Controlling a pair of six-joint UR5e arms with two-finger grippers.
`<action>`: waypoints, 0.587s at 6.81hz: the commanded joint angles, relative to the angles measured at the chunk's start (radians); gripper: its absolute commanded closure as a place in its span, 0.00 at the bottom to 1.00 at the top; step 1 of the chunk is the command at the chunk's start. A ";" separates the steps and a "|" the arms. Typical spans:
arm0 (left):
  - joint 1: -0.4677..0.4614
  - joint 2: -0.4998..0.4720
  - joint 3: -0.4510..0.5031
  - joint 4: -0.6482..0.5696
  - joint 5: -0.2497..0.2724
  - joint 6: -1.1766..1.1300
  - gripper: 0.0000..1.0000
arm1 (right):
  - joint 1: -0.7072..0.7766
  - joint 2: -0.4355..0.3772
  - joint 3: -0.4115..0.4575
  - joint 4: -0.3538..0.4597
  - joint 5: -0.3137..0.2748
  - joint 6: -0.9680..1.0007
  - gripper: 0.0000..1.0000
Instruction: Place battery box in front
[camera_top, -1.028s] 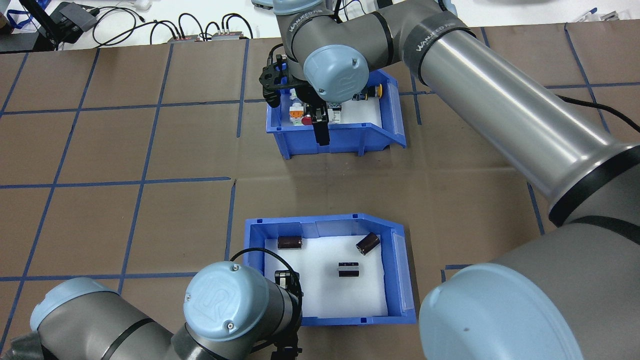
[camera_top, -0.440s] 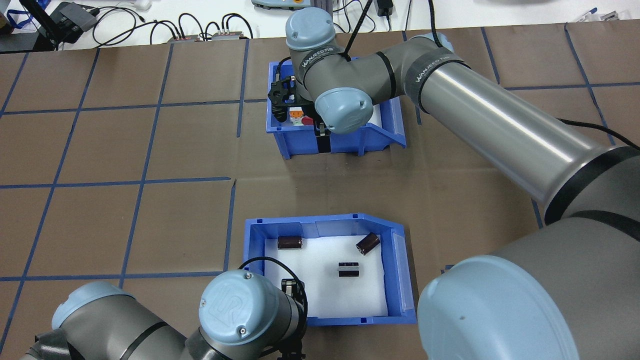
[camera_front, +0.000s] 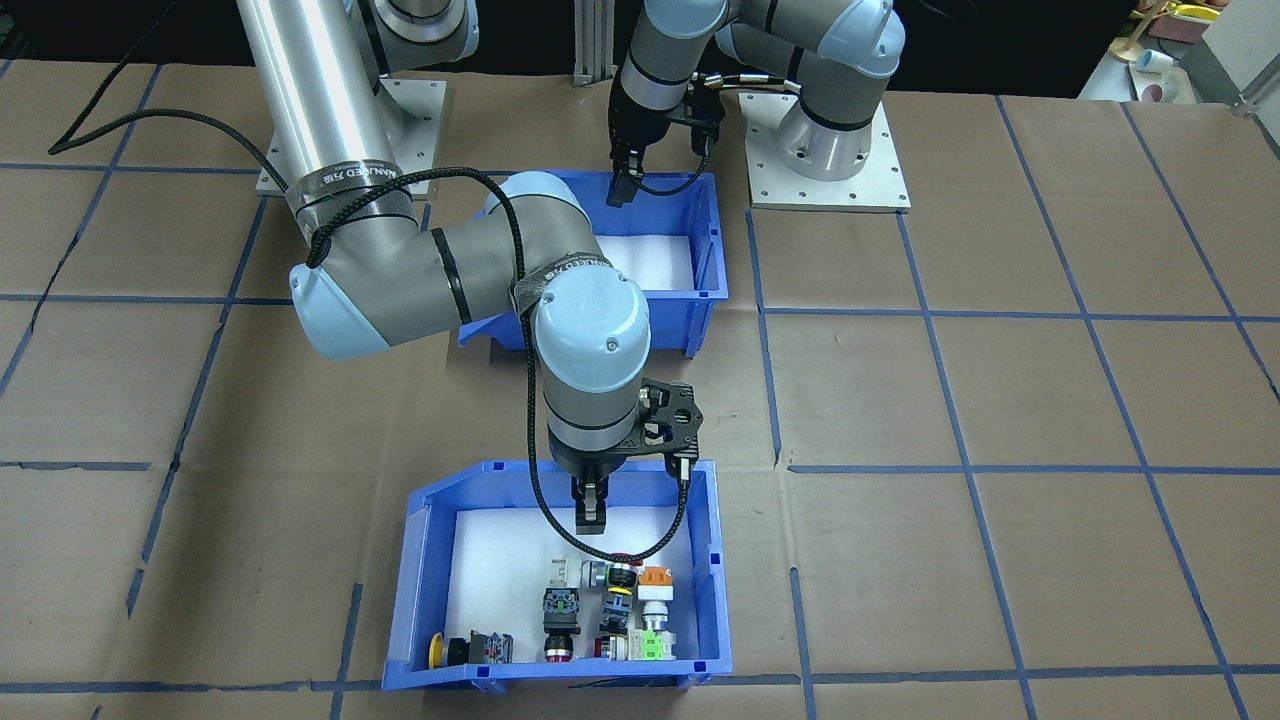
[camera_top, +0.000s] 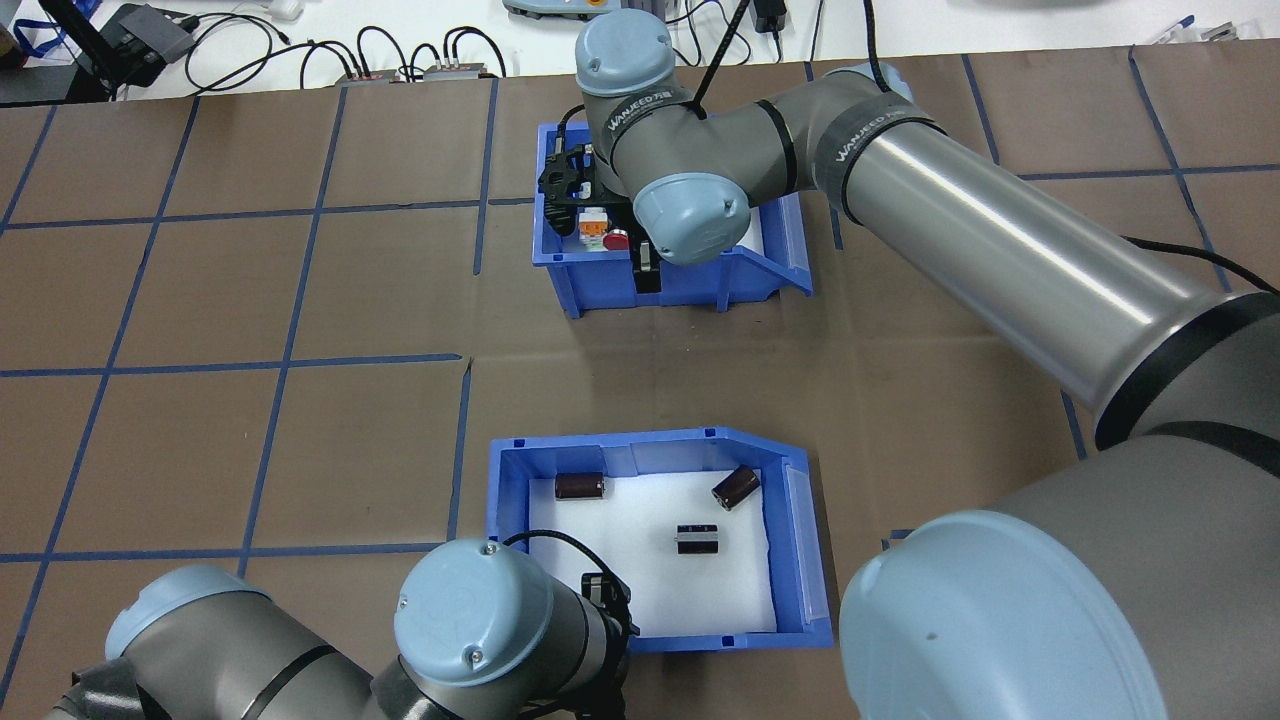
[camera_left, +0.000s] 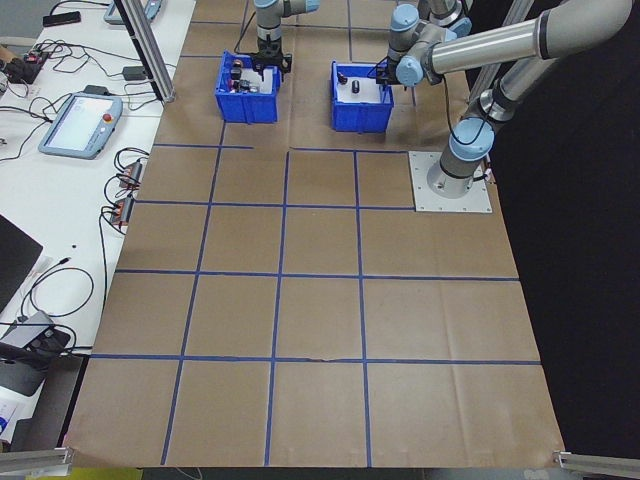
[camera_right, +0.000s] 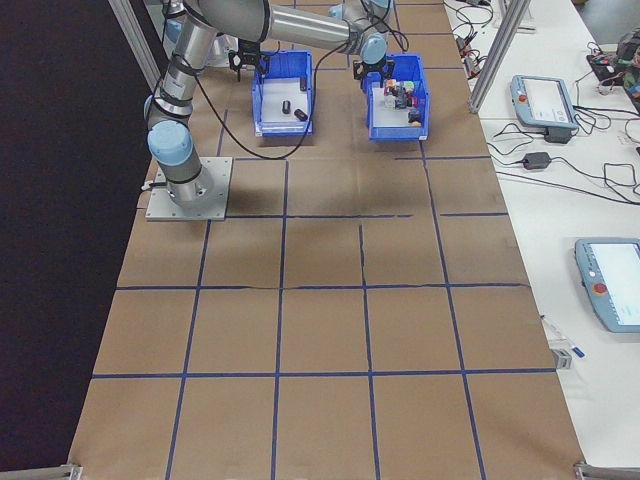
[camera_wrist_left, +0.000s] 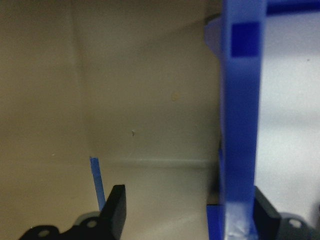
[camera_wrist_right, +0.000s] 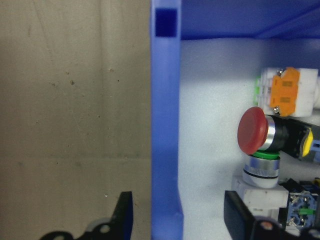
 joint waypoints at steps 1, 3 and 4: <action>0.000 -0.005 -0.002 0.009 -0.006 0.003 0.37 | -0.005 -0.006 -0.002 0.004 0.000 0.004 0.78; 0.000 -0.005 -0.009 0.012 -0.003 0.008 0.67 | -0.013 -0.024 -0.029 0.030 0.002 0.004 0.91; 0.000 -0.004 -0.009 0.014 -0.003 0.008 0.80 | -0.016 -0.028 -0.038 0.056 0.002 0.003 0.92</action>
